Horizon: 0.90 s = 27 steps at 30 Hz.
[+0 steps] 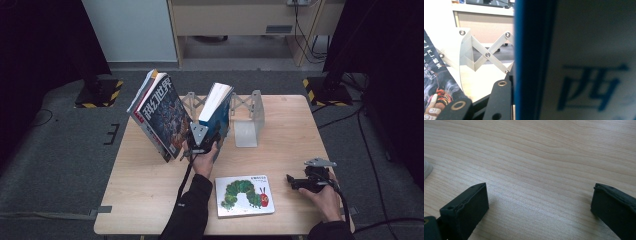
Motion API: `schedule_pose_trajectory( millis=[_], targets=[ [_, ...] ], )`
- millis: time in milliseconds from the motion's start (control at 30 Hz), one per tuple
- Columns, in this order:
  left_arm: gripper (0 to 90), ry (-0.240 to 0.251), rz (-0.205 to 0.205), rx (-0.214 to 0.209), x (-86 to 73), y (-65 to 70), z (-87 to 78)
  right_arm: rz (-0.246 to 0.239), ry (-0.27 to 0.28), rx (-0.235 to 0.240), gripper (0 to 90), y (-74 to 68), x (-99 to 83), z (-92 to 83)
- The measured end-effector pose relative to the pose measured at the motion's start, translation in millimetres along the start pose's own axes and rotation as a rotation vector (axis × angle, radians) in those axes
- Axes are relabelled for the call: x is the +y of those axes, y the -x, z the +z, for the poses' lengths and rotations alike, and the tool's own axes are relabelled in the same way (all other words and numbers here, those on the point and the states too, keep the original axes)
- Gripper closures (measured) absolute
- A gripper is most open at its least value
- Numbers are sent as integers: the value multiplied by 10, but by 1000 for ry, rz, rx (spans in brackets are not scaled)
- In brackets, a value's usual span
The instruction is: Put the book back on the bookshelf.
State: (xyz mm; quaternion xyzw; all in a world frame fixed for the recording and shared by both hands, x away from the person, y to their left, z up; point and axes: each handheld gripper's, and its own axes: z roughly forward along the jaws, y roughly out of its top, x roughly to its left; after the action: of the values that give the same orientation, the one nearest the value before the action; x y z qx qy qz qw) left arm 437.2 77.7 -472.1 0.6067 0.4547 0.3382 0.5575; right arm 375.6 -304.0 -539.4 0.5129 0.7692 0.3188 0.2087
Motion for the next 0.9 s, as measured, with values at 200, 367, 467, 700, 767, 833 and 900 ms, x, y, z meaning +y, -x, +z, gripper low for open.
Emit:
schedule_pose_trajectory(
  millis=[200,367,467,700,767,833,900],
  targets=[
    [553,-24,7,-25,-185,-39,-226,-1,0,-1,17,-1,0,-1],
    [576,-14,-26,-38,-230,-65,-266,-2,0,-2,19,-2,0,-1],
    [588,-21,-9,-26,-221,-23,-253,-2,0,-3,19,-2,0,-1],
    [591,-32,-7,-7,-193,41,-125,-1,0,-2,19,-2,0,-1],
    [591,-37,1,-3,-182,56,-75,-1,0,-2,19,-2,1,-1],
    [589,-41,2,2,-174,78,-36,-2,0,-1,18,-1,1,-1],
    [583,-47,2,8,-162,111,9,-2,0,0,18,0,1,0]
  ],
)
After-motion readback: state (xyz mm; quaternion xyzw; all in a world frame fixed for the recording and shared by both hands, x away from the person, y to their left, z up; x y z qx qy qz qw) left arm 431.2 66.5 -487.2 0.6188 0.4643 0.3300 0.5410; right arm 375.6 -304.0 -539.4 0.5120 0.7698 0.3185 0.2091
